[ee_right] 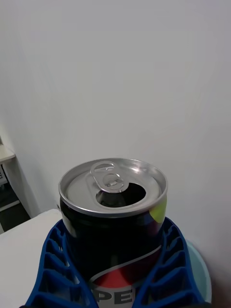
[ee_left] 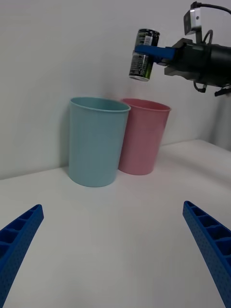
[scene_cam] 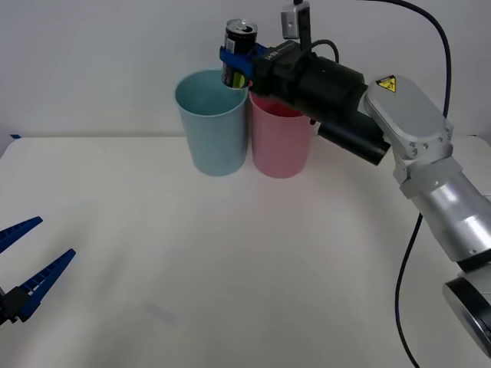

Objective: Grasp the object on the table and drop it into the matching bin: aluminum can to the light blue bin, PET bottle to the pink bin.

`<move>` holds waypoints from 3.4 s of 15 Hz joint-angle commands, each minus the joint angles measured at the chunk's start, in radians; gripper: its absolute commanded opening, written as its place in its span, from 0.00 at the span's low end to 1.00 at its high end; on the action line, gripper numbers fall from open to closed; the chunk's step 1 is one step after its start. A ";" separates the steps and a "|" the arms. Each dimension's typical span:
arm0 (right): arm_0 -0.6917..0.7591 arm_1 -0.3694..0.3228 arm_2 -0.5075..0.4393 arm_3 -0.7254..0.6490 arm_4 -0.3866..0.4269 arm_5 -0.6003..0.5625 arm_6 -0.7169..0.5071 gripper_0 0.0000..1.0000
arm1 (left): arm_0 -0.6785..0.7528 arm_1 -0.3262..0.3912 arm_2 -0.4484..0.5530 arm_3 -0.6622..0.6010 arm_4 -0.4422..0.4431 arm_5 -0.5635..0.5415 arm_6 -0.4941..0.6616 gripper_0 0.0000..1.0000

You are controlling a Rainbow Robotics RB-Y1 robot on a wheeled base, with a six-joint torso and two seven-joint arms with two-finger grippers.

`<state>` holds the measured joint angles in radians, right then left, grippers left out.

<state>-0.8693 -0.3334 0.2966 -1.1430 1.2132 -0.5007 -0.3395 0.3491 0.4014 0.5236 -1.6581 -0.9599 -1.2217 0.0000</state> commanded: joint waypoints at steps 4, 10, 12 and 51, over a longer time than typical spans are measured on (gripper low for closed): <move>-0.128 0.094 0.053 0.180 0.012 0.156 0.050 0.00 | 0.000 0.000 0.000 0.000 0.000 0.000 0.000 1.00; -0.208 0.171 0.070 0.302 0.012 0.278 0.109 0.00 | 0.000 0.000 0.000 0.000 0.000 0.000 0.000 1.00; -0.208 0.174 0.078 0.304 0.012 0.284 0.116 0.00 | 0.000 0.000 0.000 0.000 0.000 0.000 0.000 1.00; 0.609 -0.411 -0.005 -0.670 -0.199 -0.007 0.232 1.00 | 0.000 0.000 0.000 0.000 0.000 0.000 0.000 1.00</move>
<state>-0.2937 -0.7340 0.3225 -1.8049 1.0152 -0.4659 -0.1166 0.3491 0.4014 0.5236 -1.6581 -0.9599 -1.2217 0.0000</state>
